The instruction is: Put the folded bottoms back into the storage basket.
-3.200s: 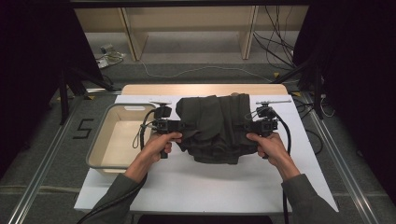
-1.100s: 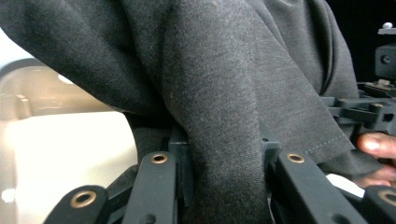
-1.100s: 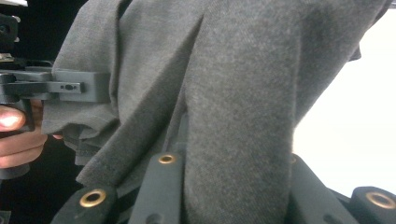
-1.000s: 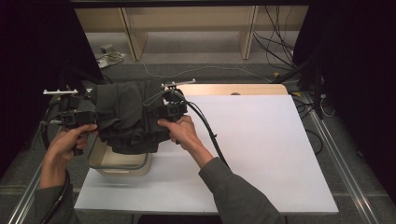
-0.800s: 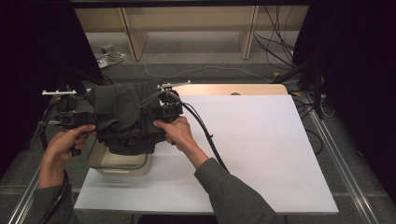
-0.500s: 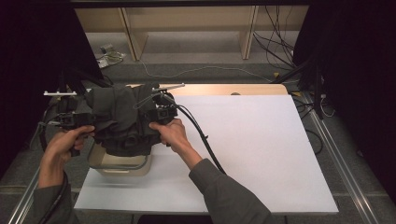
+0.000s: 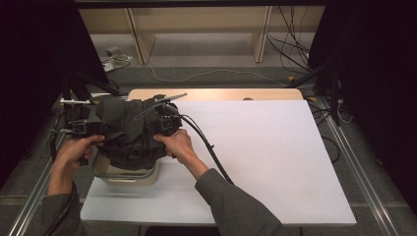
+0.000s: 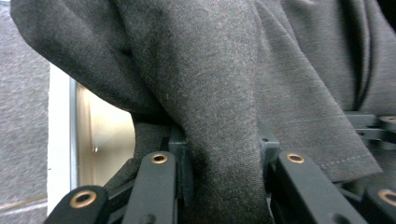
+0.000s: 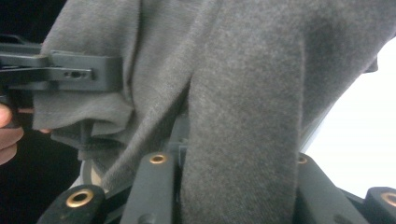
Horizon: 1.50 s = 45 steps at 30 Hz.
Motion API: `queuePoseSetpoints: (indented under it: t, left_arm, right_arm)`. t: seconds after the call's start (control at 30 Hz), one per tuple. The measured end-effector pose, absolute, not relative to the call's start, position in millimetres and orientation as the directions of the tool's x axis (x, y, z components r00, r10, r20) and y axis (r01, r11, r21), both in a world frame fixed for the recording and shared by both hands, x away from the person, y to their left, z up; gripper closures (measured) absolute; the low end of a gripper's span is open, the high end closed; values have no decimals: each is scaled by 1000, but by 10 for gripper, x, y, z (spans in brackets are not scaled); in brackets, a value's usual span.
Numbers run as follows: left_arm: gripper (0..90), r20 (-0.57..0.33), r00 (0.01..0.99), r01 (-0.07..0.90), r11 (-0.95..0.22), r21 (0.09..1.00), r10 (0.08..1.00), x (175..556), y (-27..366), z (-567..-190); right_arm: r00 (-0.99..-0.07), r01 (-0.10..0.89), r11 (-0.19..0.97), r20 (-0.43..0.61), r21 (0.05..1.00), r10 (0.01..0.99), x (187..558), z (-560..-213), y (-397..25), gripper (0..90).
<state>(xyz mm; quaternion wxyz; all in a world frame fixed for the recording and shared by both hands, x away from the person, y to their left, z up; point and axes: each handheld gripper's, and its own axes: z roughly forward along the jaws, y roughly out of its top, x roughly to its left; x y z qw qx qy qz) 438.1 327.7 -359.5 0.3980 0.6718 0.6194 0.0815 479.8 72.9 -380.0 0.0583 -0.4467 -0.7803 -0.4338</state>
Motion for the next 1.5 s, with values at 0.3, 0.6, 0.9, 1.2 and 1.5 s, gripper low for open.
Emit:
queuePoseSetpoints:
  t: [0.3, 0.6, 0.9, 1.2, 1.5]
  left_arm:
    - [692, -337, 191, 788, 61, 612, 922, 4432, 3242, -3691]
    - [689, -311, 156, 816, 55, 576, 937, 4495, 3228, -3842]
    - [683, -266, 123, 832, 47, 553, 956, 4577, 3134, -4004]
    - [674, -241, 112, 841, 36, 539, 964, 4607, 3093, -4054]
    - [670, -139, 89, 873, -10, 488, 986, 4681, 2970, -4267]
  right_arm:
    - [-586, 770, 254, 491, 586, 644, 4816, -3875, 767, 603]
    - [-600, 773, 289, 502, 566, 623, 4807, -3921, 809, 513]
    - [-609, 775, 312, 520, 550, 599, 4802, -3932, 817, 408]
    - [-615, 767, 300, 514, 567, 599, 4802, -3860, 757, 366]
    - [-619, 764, 302, 516, 570, 593, 4784, -3853, 762, 340]
